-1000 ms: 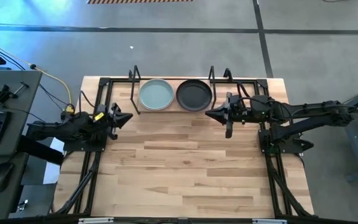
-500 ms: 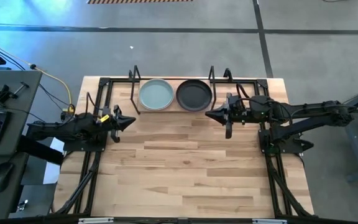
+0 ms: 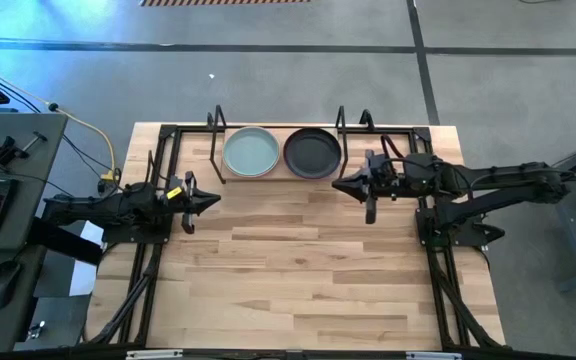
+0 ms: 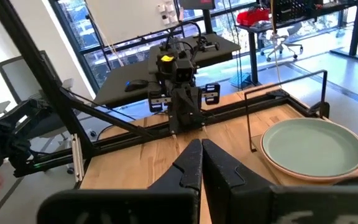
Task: Place and stack plates onto a shelf
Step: Return to Home Position
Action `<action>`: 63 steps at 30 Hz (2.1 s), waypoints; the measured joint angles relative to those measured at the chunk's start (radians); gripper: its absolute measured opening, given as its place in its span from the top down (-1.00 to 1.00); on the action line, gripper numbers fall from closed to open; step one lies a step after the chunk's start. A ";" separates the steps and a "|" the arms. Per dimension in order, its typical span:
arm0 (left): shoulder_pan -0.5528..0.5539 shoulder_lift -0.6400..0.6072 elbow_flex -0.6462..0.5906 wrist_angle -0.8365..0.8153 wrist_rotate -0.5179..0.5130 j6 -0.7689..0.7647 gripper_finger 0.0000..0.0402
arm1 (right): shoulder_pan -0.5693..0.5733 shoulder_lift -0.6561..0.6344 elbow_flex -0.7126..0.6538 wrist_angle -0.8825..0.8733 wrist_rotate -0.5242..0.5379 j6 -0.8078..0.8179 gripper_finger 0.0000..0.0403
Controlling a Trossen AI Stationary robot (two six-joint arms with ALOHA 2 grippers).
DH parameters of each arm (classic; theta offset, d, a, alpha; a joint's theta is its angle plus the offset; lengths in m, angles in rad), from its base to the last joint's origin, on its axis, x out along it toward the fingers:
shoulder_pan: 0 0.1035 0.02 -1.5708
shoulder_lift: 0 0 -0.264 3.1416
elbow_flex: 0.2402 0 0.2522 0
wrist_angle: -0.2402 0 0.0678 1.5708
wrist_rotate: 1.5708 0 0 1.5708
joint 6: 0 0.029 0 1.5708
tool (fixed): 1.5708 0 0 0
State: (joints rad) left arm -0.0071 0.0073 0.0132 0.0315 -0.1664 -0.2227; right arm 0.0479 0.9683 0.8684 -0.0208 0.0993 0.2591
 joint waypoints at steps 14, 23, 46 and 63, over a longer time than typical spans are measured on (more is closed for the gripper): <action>0.000 0.000 0.000 0.001 0.000 0.007 1.00 | 0.000 -0.165 0.000 -0.293 -0.004 -0.061 1.00; 0.000 0.000 0.000 0.002 0.000 0.007 1.00 | 0.083 -0.226 -0.005 -0.404 -0.025 -0.084 1.00; 0.000 0.000 0.000 0.002 0.000 0.006 1.00 | 0.083 -0.899 -0.563 -0.082 0.106 -0.032 1.00; 0.000 0.001 0.000 0.002 0.000 0.007 1.00 | 0.083 -0.919 -0.798 0.207 0.085 -0.032 1.00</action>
State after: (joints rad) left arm -0.0071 0.0082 0.0132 0.0334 -0.1666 -0.2161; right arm 0.1307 0.0490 0.0700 0.1861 0.1846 0.2267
